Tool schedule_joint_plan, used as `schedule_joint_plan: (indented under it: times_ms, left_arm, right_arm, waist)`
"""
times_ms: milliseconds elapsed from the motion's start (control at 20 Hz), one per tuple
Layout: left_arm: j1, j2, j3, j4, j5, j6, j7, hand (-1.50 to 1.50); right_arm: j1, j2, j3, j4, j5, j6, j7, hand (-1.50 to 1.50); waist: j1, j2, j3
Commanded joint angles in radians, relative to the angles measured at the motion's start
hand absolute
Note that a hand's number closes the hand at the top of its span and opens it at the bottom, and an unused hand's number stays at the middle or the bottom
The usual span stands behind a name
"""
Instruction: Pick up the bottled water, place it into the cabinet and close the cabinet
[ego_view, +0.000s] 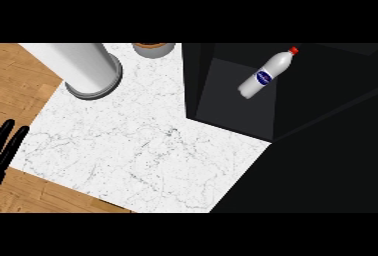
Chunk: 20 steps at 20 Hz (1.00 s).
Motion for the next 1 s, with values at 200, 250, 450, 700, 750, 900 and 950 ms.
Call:
schedule_joint_plan:
  times_ms: [200,250,450,700,750,900,950]
  left_arm:
    - [-0.007,-0.005,-0.001,0.022,0.0,-0.006,0.002,-1.5]
    - [-0.003,0.005,0.001,0.025,0.003,-0.012,0.01,-1.5]
    - [-0.012,0.001,0.01,0.036,0.016,-0.014,0.008,-1.5]
    - [-0.009,-0.01,0.008,0.047,0.017,-0.023,0.0,-1.5]
    - [-0.015,0.0,0.003,0.049,0.01,-0.02,0.014,-1.5]
    - [-0.015,-0.007,0.005,0.064,0.016,-0.031,0.009,-1.5]
    - [-0.021,-0.009,0.002,0.052,0.015,-0.028,0.01,-1.5]
  right_arm:
    - [-0.171,0.074,-0.03,0.091,0.011,-0.068,0.161,1.5]
    - [-0.196,0.079,-0.039,0.105,0.007,-0.072,0.183,1.5]
    - [-0.298,0.104,-0.061,0.182,0.002,-0.078,0.254,1.5]
    - [-0.426,0.167,-0.104,0.304,-0.03,-0.107,0.32,1.5]
    - [-0.456,0.174,-0.105,0.335,-0.032,-0.106,0.339,1.5]
    - [-0.555,0.24,-0.126,0.442,-0.054,-0.14,0.384,1.5]
    - [-0.592,0.249,-0.14,0.472,-0.058,-0.14,0.396,1.5]
  waist:
    - [-0.006,-0.005,0.004]
    - [-0.007,-0.008,0.006]
    - [-0.012,-0.011,0.007]
    - [-0.011,-0.016,0.01]
    - [-0.018,-0.013,0.011]
    - [-0.022,-0.019,0.014]
    - [-0.014,-0.017,0.015]
